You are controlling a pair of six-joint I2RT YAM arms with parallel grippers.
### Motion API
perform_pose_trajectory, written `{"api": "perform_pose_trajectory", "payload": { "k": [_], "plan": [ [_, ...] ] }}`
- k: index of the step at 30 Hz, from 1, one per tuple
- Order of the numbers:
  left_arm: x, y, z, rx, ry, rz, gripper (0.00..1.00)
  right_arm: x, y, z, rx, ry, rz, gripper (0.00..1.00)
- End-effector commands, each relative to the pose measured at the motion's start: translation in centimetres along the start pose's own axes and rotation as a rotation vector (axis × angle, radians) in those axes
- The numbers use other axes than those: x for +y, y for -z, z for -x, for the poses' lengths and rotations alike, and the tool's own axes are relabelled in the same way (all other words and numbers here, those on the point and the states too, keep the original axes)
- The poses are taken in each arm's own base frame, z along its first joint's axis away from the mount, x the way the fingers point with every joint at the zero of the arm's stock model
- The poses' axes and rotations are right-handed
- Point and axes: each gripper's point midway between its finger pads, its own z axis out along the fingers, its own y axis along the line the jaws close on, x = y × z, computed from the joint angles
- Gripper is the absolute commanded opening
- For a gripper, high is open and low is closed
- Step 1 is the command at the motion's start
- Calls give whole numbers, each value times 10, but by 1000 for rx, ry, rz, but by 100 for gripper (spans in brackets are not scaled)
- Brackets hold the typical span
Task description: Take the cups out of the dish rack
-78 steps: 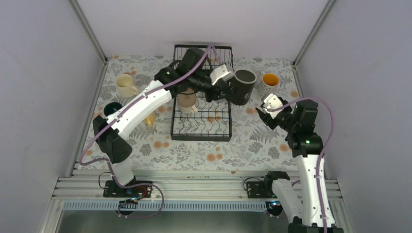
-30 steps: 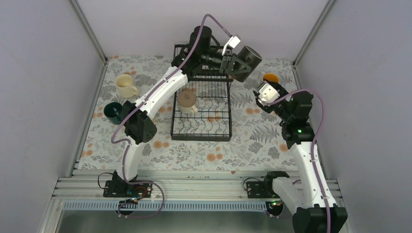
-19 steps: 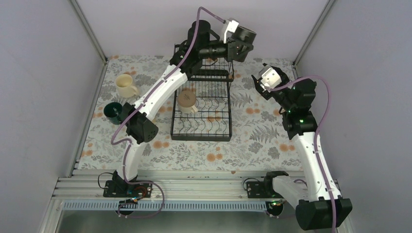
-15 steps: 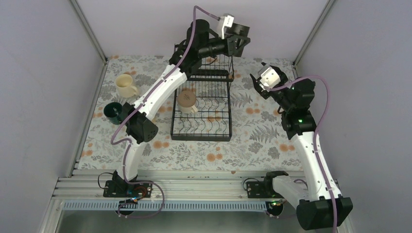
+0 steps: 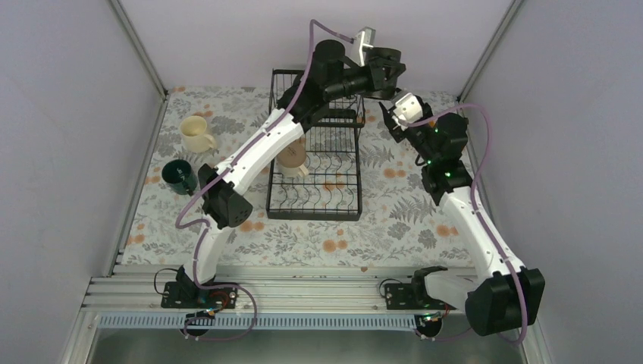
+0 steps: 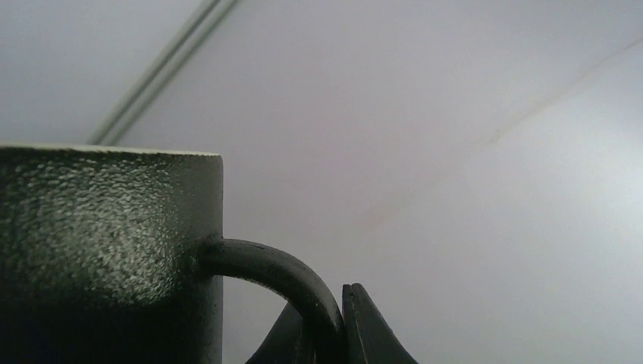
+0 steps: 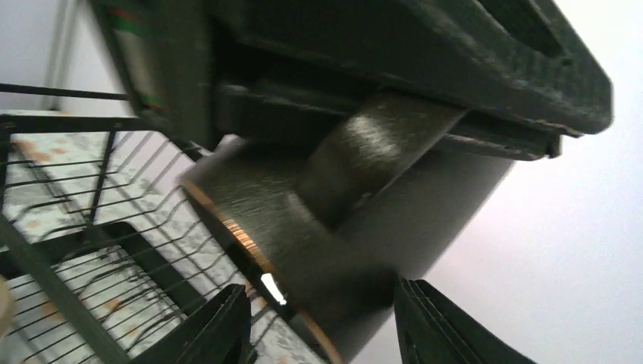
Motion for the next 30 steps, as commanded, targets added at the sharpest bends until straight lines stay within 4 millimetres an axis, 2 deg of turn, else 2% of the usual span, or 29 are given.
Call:
{"api": "perform_pose_trajectory", "payload": {
  "k": [1,5,11,15,17,20,26,29,30],
  "plan": [
    [-74,27,39,-105,-38,-168,2,-25,-5,13,-61,-66,-152,48],
    [-86,32,42,-106,-33,-198,2,-30,-7,8,-46,-86,-206,42],
    [-91,35,40,-88,1,-218,2,-40,0,4,-41,-105,-284,38],
    [-87,32,32,-57,46,-230,2,-41,-1,1,-50,-101,-304,38],
    [-78,29,24,-29,82,-227,2,-42,-3,2,-58,-98,-306,37],
    [-79,29,19,-9,99,-251,2,-42,-7,5,-69,-106,-295,35],
    [-89,36,21,-11,85,-270,2,-43,-17,10,-79,-110,-278,19],
    [-90,36,19,-2,91,-281,2,-44,-21,12,-83,-109,-276,4],
    [-92,37,18,1,91,-287,2,-43,-22,12,-81,-108,-274,4]
  ]
}}
